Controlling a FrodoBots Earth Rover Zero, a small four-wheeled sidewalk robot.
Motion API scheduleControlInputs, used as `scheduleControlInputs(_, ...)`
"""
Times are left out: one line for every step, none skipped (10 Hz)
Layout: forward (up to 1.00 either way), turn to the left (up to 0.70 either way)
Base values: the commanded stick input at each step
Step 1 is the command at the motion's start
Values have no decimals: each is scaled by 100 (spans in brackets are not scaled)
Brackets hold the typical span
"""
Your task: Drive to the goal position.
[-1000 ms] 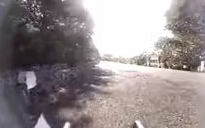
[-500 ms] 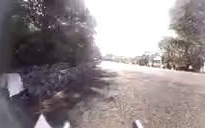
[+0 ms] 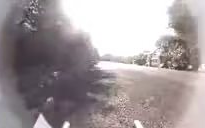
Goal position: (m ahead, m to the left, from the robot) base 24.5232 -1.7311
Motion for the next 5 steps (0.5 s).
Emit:
scheduleControlInputs(70, -14)
scheduleControlInputs(70, -32)
scheduleControlInputs(70, -34)
scheduleControlInputs(70, -35)
scheduleControlInputs(70, -35)
